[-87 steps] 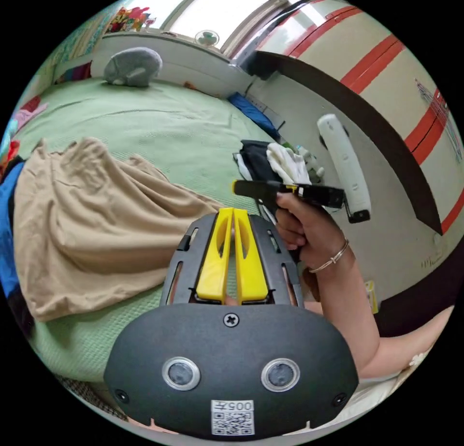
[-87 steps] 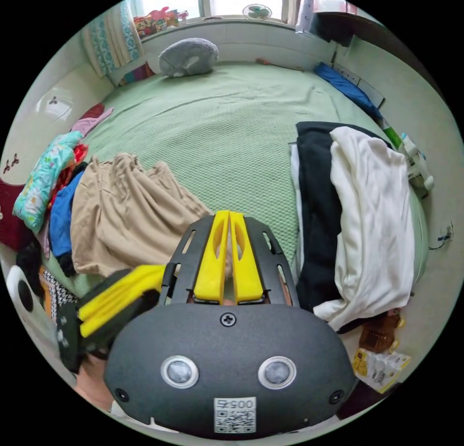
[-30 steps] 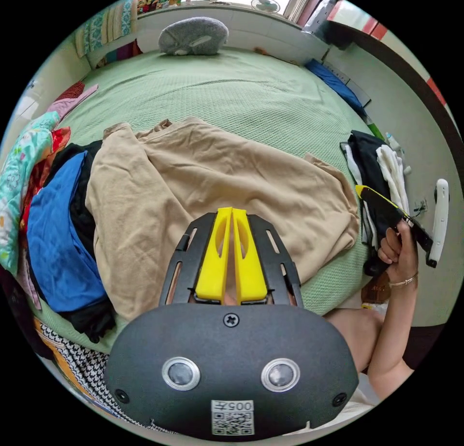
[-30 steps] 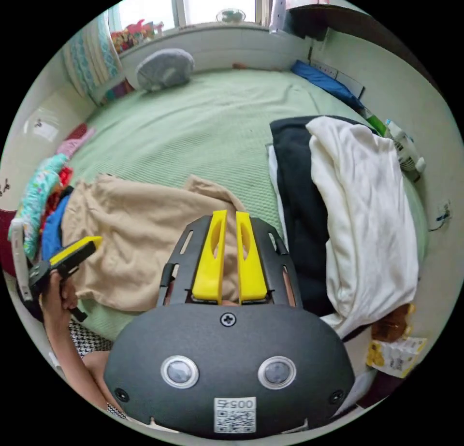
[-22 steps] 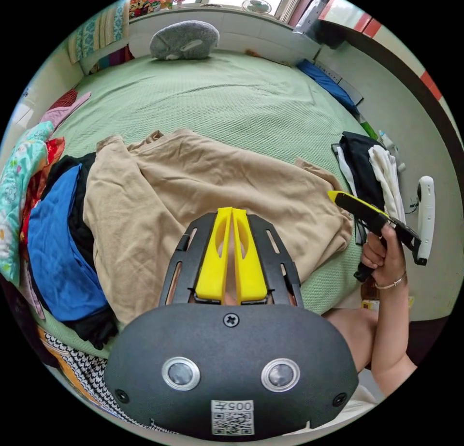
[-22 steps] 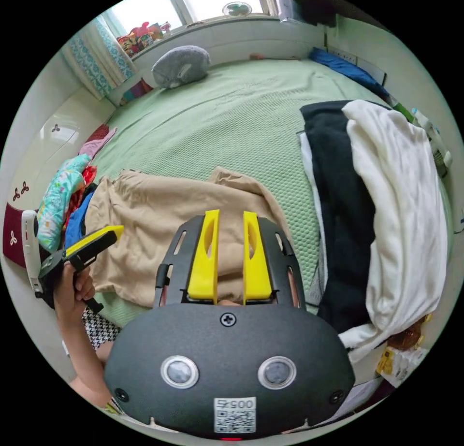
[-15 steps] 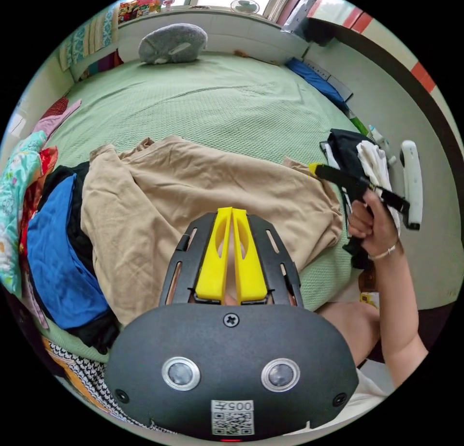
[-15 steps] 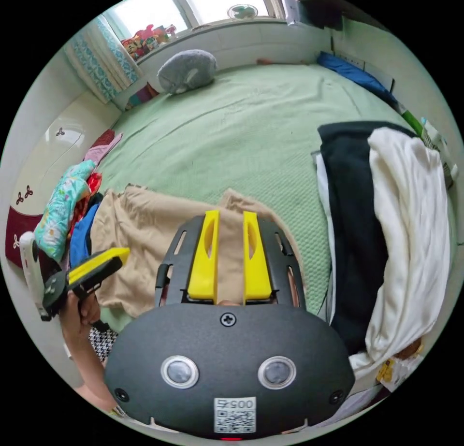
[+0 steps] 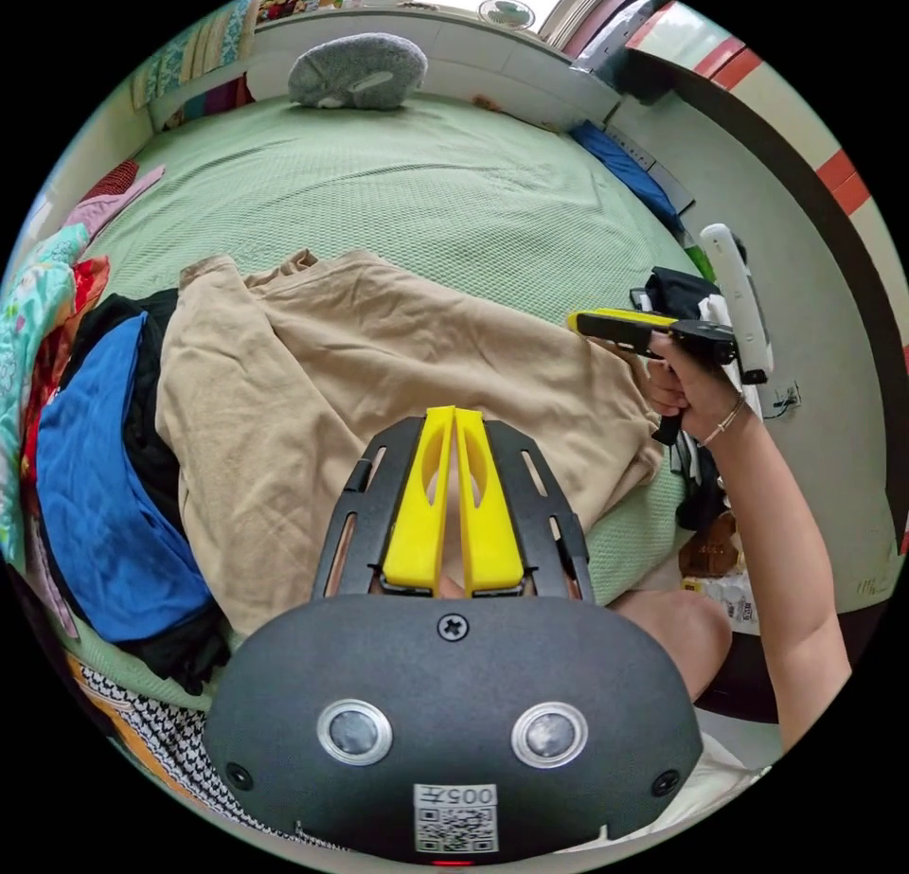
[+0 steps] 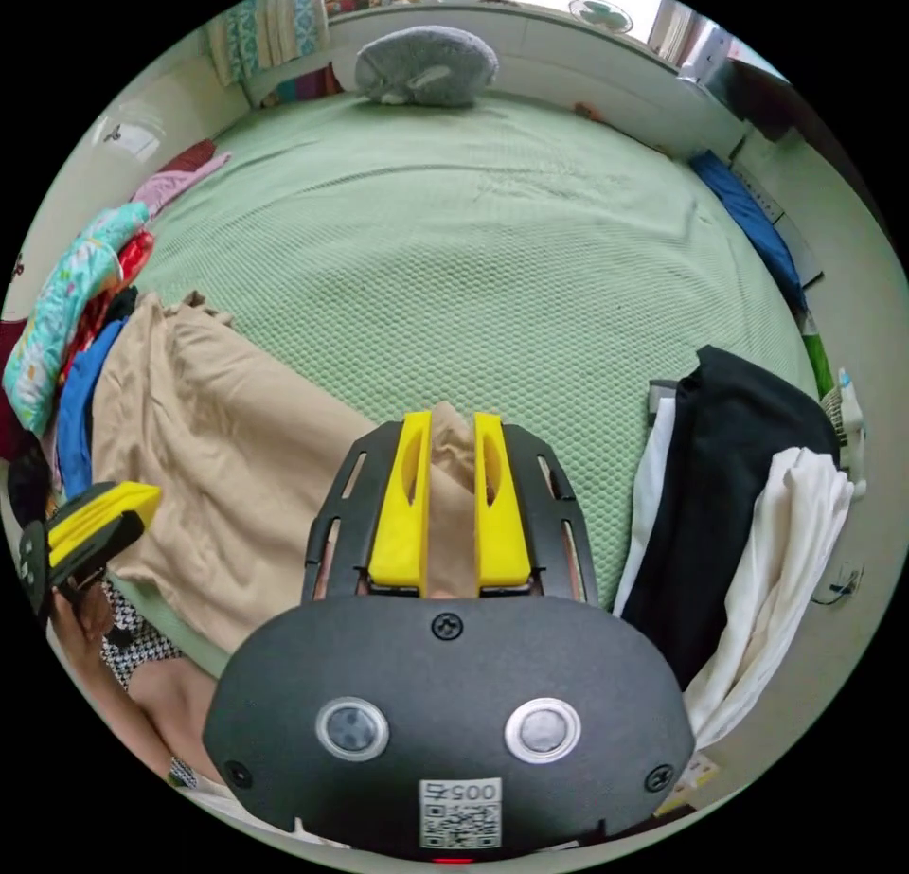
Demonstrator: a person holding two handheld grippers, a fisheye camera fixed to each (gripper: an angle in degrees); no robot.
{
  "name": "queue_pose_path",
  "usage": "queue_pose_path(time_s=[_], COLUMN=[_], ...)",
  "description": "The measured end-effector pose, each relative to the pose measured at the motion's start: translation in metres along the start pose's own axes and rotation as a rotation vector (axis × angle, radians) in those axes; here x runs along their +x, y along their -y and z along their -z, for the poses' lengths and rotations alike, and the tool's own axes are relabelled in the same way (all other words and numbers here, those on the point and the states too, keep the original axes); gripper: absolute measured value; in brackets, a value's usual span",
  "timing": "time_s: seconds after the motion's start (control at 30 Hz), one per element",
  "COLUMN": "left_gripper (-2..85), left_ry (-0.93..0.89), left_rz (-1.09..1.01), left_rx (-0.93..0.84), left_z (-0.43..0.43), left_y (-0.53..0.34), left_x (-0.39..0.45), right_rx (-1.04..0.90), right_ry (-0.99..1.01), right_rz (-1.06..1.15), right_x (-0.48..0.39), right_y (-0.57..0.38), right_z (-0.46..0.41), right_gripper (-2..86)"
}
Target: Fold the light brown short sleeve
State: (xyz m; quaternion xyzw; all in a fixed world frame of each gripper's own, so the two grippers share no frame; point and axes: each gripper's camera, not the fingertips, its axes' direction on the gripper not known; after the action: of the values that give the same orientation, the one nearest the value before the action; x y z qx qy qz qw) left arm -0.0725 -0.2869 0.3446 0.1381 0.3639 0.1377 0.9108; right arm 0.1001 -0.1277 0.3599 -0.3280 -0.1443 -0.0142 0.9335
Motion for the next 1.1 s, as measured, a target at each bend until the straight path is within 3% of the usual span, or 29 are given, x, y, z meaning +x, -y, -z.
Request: queue_pose_path(time_s=[0.23,0.43,0.77,0.97,1.1], left_gripper=[-0.7,-0.7,-0.6,-0.7,-0.7], left_ry=[-0.020,-0.025,0.036,0.005,0.093], left_rz=[0.036,0.088,0.044,0.089,0.046], left_rx=[0.025,0.045,0.153,0.264,0.173], left_z=[0.019,0.035,0.078,0.124,0.130], left_y=[-0.014,-0.026,-0.071,-0.125,-0.150], left_x=[-0.014,-0.026,-0.009,0.011,0.022], right_rx=[0.053,0.241,0.508,0.448,0.387], right_ry=[0.022,0.074,0.276,0.380,0.321], right_rz=[0.007,-0.005,0.016,-0.017,0.000], right_x=[0.006,0.011,0.035,0.046,0.047], right_y=[-0.018,-0.065,-0.236,-0.337,-0.373], right_z=[0.014,0.075,0.185,0.180,0.173], right_gripper=[-1.3,-1.6,-1.7,-1.6,-1.7])
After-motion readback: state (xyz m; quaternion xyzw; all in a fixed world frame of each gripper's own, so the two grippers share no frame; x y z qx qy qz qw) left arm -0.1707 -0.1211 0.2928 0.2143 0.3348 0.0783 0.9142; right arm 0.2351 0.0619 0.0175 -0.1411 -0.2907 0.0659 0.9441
